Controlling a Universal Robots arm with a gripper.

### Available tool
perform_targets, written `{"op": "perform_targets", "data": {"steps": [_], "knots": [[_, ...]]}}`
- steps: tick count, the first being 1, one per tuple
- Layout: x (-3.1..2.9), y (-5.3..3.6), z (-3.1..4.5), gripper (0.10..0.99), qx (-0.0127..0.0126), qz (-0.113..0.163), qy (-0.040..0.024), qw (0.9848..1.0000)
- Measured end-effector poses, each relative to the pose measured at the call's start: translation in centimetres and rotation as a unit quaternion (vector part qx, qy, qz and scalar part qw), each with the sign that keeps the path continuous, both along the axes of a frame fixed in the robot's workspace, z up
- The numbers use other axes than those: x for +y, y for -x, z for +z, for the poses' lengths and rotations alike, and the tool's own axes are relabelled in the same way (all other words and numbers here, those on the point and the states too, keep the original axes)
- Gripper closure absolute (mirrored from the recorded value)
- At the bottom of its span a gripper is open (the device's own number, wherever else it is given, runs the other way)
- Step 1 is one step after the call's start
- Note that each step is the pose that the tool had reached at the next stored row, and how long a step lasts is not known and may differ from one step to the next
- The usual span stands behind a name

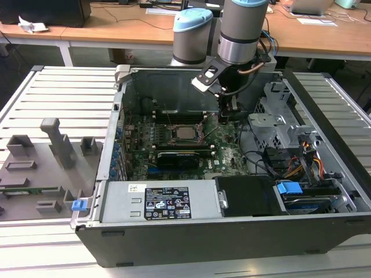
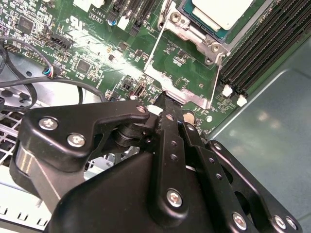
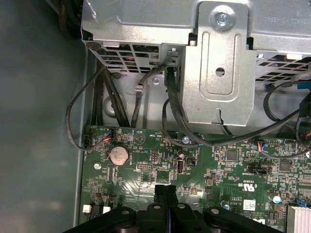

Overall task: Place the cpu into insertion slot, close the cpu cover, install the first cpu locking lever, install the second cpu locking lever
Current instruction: 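Close the cpu cover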

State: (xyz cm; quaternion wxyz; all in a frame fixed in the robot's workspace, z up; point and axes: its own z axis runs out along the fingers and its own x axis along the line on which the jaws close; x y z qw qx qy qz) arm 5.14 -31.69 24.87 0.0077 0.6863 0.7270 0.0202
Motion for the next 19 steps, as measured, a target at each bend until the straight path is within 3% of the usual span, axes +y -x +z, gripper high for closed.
{"op": "perform_targets", "data": {"steps": [19], "knots": [[0.0, 0.36, 0.0, 0.98, 0.0, 0.0, 0.0, 1.0]]}}
